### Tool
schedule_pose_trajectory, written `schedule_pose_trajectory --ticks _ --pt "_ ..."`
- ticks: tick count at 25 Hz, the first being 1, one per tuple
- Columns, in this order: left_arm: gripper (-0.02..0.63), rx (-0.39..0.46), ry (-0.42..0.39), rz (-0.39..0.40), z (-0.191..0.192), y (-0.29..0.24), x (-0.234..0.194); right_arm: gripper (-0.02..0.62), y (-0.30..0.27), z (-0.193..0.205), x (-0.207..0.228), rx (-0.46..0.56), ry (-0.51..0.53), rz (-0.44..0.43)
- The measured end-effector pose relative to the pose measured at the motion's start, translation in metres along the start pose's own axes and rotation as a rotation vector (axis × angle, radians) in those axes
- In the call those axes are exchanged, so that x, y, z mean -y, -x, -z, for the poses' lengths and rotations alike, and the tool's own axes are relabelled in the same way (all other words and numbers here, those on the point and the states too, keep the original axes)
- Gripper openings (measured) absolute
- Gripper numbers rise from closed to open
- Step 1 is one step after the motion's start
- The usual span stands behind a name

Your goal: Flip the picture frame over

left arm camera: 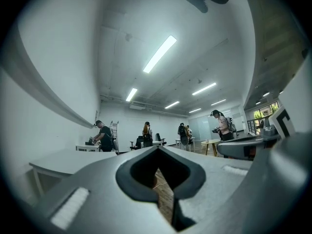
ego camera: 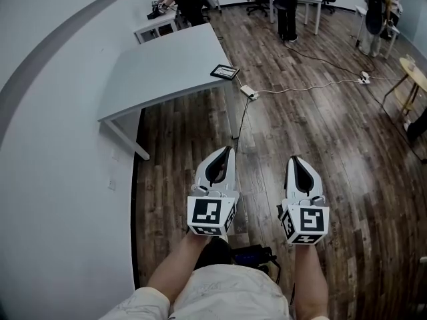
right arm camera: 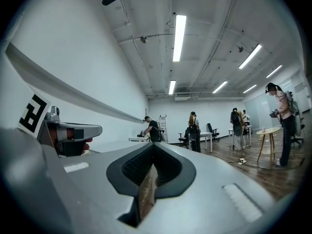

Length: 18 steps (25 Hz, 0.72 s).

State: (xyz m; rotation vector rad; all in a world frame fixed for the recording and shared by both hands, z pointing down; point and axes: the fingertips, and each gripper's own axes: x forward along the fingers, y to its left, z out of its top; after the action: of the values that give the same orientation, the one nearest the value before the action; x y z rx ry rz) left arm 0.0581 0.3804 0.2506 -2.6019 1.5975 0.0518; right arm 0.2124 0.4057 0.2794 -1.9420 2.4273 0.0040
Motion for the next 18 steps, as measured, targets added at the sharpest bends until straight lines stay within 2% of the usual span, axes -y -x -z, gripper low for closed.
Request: schedule_pose_trajectory --ticks 10,18 --pt "0.000 0.001 0.019 -0.006 0.010 -0.033 -0.007 0.023 -0.027 0.013 0.009 -0.031 0.024 -0.022" --pt "0.000 0.015 0.043 -0.002 0.022 -0.088 -0.058 0.024 -0.101 0.022 0.000 -0.062 0.058 -0.035"
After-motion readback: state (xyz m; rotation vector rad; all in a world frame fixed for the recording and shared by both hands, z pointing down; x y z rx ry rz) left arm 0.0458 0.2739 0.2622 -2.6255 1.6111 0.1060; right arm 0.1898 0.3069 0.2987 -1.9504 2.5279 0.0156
